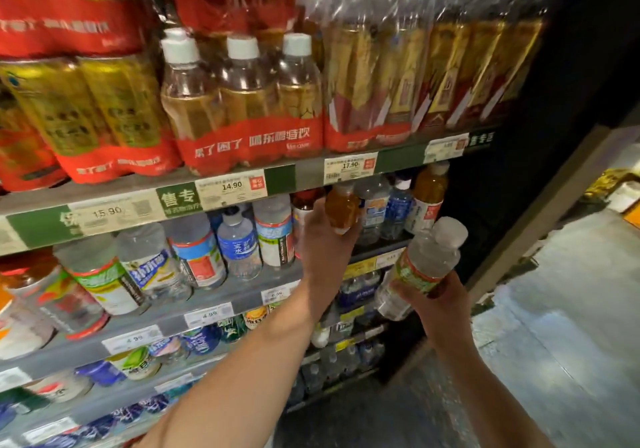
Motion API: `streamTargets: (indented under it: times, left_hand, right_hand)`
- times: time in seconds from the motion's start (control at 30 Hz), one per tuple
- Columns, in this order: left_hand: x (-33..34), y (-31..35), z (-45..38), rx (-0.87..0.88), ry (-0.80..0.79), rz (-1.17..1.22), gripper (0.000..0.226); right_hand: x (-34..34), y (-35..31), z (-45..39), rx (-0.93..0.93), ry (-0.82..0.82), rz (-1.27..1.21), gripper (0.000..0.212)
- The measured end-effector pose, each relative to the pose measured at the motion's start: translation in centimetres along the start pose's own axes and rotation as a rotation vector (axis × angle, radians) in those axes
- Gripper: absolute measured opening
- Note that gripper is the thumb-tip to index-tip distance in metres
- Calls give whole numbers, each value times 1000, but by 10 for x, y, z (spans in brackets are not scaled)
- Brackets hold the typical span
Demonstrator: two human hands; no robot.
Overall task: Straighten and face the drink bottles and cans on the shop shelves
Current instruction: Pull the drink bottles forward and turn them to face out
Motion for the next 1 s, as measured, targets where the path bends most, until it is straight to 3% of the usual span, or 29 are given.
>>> streamTargets:
  times: [0.1, 0.23, 0.4, 0.63, 0.83, 0.93, 1.0]
  left_hand:
    - [10, 9, -3, -11, 39, -141, 67]
    - [21, 7, -4, -119, -43, -95, 70]
    - [22, 17, -2, -168, -28, -106, 71]
    - [21, 25, 35, -115, 30, -159, 86]
    - [11, 21, 45, -206, -47, -32, 85]
    - [-4, 14, 50, -304, -16, 79, 68]
    - [-16, 6, 55, -399, 50, 158, 61]
  right_hand:
    - [-6, 0, -7, -4, -23, 15, 54]
    - [-15, 4, -22, 22, -85, -32, 48]
    - [-24, 13, -44, 68, -198, -112, 49]
    - [-27, 23, -68, 110, -344, -274, 69]
    - [-12, 22, -75, 67, -401, -320, 85]
    - [7, 19, -81, 84, -416, -362, 69]
    - [20, 14, -84, 69, -441, -375, 69]
Point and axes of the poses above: each hand's wrist, its own z-axis away from the middle knuckle, its own x-axis out of the palm, y = z × x, the point moved 1 cm from there along -z, towards the middle knuckle, and after that the axes turned 12 degrees about -z, right-handed, at the moved point
